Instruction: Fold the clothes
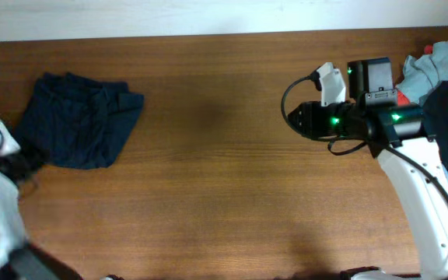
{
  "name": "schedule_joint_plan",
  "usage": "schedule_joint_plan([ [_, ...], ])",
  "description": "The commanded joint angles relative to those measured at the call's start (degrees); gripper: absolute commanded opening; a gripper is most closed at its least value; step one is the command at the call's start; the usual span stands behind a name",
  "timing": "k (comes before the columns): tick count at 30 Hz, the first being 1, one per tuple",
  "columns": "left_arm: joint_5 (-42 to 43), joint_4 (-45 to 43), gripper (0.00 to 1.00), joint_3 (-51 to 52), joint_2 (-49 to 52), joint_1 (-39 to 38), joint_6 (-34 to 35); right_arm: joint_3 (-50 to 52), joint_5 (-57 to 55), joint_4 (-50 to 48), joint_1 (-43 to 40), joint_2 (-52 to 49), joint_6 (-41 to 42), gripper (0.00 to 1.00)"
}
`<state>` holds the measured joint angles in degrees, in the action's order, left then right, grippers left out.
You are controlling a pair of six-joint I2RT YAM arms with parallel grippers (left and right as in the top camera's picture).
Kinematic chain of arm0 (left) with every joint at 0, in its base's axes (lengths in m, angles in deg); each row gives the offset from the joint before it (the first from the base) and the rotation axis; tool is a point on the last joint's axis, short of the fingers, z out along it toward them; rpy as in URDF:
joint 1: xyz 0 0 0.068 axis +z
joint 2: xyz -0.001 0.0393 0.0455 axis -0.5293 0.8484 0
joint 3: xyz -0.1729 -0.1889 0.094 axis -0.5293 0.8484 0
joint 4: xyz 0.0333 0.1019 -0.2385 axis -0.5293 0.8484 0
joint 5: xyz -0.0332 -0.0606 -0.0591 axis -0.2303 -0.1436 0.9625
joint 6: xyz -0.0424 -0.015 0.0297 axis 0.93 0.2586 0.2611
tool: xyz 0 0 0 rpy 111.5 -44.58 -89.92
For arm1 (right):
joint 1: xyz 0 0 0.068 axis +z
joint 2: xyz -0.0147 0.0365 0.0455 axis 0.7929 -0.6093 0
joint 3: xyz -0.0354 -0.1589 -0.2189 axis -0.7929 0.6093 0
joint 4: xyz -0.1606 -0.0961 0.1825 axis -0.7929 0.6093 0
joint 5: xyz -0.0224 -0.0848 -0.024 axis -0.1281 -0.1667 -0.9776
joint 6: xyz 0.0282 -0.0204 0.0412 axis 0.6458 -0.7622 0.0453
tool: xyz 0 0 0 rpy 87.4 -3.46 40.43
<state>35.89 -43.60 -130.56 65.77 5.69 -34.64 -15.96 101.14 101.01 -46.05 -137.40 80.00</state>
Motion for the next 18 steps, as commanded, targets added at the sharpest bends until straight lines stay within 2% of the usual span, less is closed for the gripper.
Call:
schedule_joint_plan([
  [1, 10.58, 9.97, 0.29, -10.38, -8.79, -4.9, -15.43, -5.81, -9.42, -0.74, 0.24, 4.28, -1.05, 0.38],
  [5, 9.33, 24.65, 0.39, -22.25, -12.7, -15.63, -25.97, -12.31, -11.82, -0.28, 0.24, 7.93, -3.69, 0.38],
  [7, 4.74, 29.51, 0.41, -25.51, -13.79, -20.55, -26.82, -14.05, -11.89, 0.28, 0.24, 9.77, -4.39, 0.39],
  [9, 0.33, 33.83, 0.56, -27.02, -15.63, -26.49, -27.17, -14.99, -12.11, 1.95, 0.24, 12.98, -4.5, 0.4],
  [10, -0.37, 35.04, 0.69, -26.99, -16.7, -29.0, -27.17, -14.99, -12.15, 2.84, 0.24, 14.1, -4.5, 0.43],
  [11, -0.39, 35.56, 0.75, -26.99, -17.2, -30.23, -27.17, -14.99, -12.48, 3.63, 0.24, 14.88, -4.52, 0.46],
  [12, -0.42, 36.17, 0.99, -26.99, -18.08, -32.37, -27.17, -14.97, -13.77, 6.01, 0.24, 16.87, -4.5, 0.57],
  [13, -0.42, 36.2, 0.99, -26.99, -18.8, -33.94, -27.15, -14.97, -13.81, 6.51, 0.24, 17.33, -4.5, 0.71],
  [14, -0.39, 36.24, 0.99, -26.99, -19.26, -34.99, -27.17, -14.97, -13.77, 7.98, 0.26, 18.4, -4.48, 0.99],
  [18, -0.42, 36.17, 0.99, -26.99, -19.23, -35.41, -27.17, -14.97, -13.77, 9.46, 0.26, 19.65, -4.48, 0.99],
])
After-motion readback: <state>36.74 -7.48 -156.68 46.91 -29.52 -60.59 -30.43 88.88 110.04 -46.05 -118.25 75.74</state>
